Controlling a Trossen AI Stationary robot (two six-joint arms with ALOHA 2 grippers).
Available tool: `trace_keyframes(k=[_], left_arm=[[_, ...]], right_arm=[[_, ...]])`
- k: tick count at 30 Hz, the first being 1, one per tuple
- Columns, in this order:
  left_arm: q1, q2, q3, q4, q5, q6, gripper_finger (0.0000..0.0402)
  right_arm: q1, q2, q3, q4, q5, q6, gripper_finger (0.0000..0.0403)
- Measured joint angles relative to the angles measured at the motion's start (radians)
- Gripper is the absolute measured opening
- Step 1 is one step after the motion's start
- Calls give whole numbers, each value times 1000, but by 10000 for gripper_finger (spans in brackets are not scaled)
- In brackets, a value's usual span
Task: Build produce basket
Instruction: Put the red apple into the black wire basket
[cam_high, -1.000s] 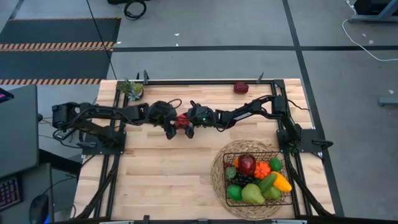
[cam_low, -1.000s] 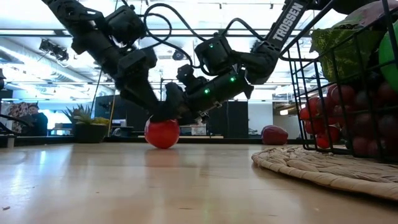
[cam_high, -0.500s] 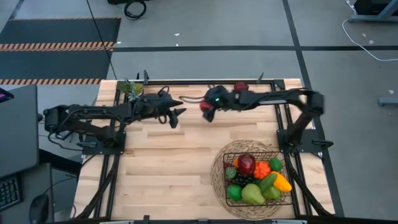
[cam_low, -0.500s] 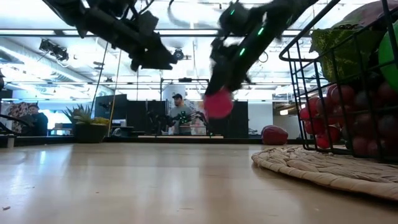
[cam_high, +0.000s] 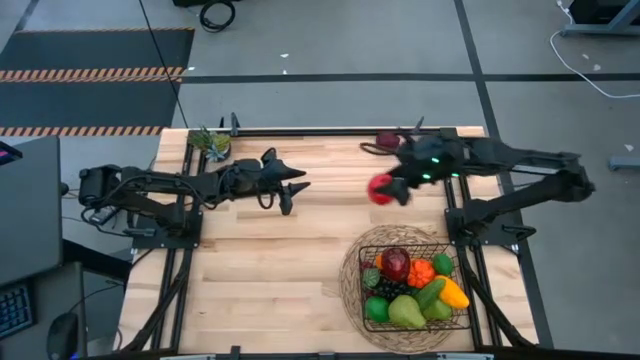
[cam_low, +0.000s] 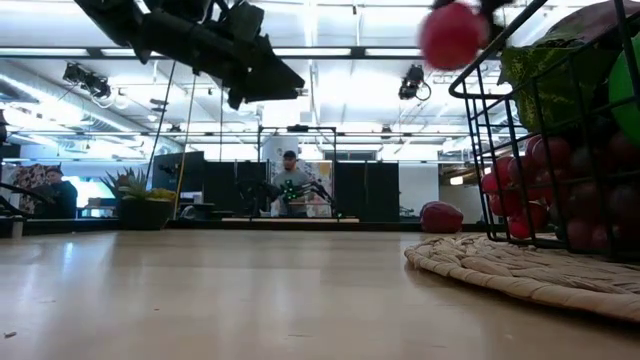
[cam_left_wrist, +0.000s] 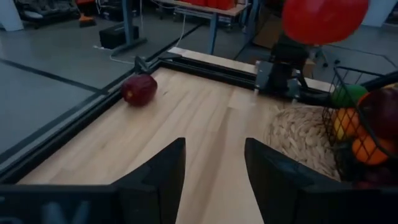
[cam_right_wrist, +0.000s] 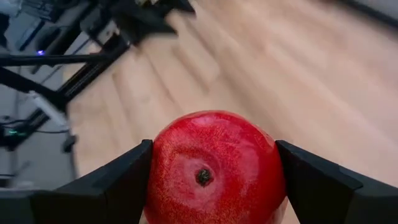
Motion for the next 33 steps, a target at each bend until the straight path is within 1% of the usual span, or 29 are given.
trace_keyframes(k=[3, 6, 10, 15, 21, 25, 33], left_arm=[[-22, 0, 0, 1, 0, -3, 172], [-47, 0, 0, 17, 2, -2, 172], [-71, 0, 0, 24, 1, 5, 172], [-74, 0, 0, 29, 2, 4, 172], [-74, 0, 0, 27, 1, 5, 172], [-74, 0, 0, 26, 1, 5, 172], [-74, 0, 0, -2, 1, 6, 172]], right_arm=[[77, -70, 0, -134, 0, 164, 320], [159, -109, 0, -245, -10, 292, 320], [248, -130, 0, -327, -31, 415, 320], [340, -126, 0, -407, -101, 535, 320], [441, -70, 0, -568, -209, 690, 326], [490, -34, 0, -572, -244, 733, 345], [528, 15, 0, -559, -244, 782, 378]])
